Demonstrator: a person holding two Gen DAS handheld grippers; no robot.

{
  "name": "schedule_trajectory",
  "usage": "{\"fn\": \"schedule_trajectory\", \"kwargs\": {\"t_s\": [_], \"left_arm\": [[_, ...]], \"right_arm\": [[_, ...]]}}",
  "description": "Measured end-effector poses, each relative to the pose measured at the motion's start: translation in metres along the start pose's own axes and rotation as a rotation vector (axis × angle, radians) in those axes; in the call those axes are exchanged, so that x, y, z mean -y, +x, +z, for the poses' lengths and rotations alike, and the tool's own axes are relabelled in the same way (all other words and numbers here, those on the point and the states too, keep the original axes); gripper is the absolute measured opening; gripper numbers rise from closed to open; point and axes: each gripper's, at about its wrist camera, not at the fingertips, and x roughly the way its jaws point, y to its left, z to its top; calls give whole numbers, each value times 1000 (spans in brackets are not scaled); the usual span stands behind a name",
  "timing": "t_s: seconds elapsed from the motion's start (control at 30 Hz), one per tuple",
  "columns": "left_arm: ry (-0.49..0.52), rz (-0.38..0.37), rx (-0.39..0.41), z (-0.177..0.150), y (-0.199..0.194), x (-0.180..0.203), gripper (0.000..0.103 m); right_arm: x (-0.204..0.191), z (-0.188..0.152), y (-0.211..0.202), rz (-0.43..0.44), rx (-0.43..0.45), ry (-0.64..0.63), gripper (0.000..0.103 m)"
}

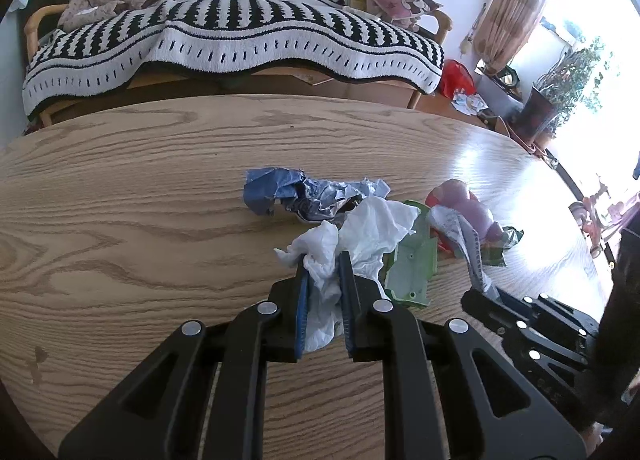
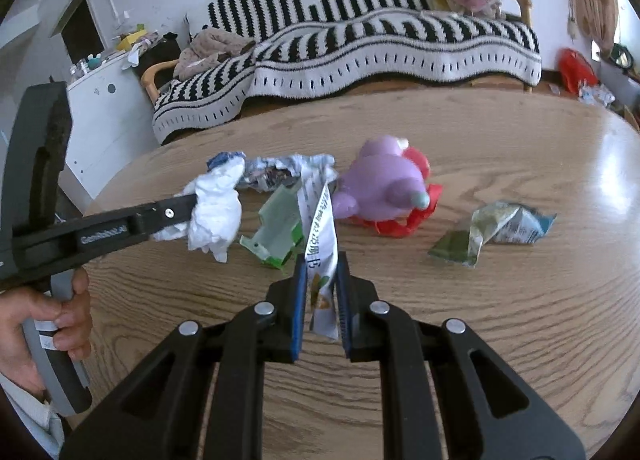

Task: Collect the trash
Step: 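Grasp the white tissue with the left tool while the right tool grasps the white paper strip, then carry both held items to the black bin and open both tools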

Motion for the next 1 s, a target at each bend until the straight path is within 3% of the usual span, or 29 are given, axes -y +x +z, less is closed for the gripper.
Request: {"fn": "schedule_trajectory", "kwargs": {"t_s": [0.33,0.67,0.8,1.0], "left_arm": [[16,57,34,1,-19,-6,13],[-4,20,60,0,-56,-10,13],[7,-41,97,-8,-82,17,13],[201,-166,45,-62,-109,124,13]], "right_arm": [[-11,2,-6,25,33,-20,14],[-36,11,-35,52,79,-44,14],[-25,10,-81,26,169,7,14],[25,-41,-191,-93,255,95,14]]}}
